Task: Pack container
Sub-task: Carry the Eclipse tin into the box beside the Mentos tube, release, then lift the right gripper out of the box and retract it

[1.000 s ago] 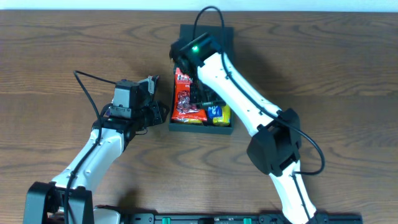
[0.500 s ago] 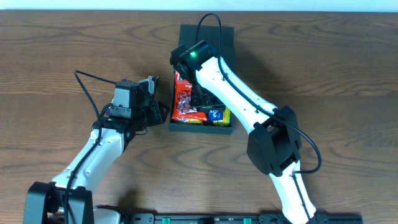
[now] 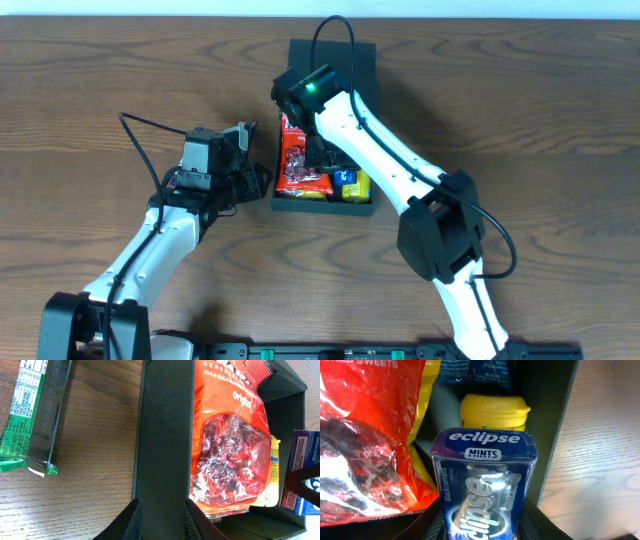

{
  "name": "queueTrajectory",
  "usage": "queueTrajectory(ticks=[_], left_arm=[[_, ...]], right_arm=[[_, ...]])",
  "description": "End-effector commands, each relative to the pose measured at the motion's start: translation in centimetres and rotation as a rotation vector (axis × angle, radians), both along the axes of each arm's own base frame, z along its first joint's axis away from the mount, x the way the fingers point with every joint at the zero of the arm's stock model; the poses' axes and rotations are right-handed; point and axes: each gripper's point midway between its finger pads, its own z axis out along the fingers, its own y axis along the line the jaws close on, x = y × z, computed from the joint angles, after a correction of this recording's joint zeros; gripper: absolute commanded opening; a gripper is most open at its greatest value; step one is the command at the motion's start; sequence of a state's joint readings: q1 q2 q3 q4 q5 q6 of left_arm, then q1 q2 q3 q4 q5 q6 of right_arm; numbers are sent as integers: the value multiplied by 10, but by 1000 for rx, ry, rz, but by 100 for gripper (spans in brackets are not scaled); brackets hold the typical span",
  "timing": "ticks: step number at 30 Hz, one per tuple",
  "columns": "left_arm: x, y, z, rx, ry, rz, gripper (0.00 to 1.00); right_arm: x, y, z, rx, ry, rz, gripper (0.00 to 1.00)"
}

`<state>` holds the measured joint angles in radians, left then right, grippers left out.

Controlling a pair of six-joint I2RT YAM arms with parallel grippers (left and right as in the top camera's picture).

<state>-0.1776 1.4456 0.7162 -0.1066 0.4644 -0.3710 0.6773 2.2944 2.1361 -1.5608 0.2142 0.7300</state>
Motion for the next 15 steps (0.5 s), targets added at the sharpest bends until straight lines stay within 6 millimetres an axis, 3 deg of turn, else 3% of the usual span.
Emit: queueTrajectory(ticks=[1, 3, 5, 8, 15], left_arm=[[0, 1, 2, 6, -13, -4, 28], [0, 1, 2, 6, -13, -4, 28], [0, 1, 2, 6, -13, -4, 28], [0, 1, 2, 6, -13, -4, 28], [0, 1, 2, 6, -13, -4, 28]], right_arm=[[3, -7, 4, -24, -20, 12, 24], [3, -7, 3, -26, -18, 13, 32], [4, -8, 3, -32, -22, 15, 56], [4, -9, 3, -35, -24, 15, 75], [5, -10, 3, -35, -23, 11, 84]])
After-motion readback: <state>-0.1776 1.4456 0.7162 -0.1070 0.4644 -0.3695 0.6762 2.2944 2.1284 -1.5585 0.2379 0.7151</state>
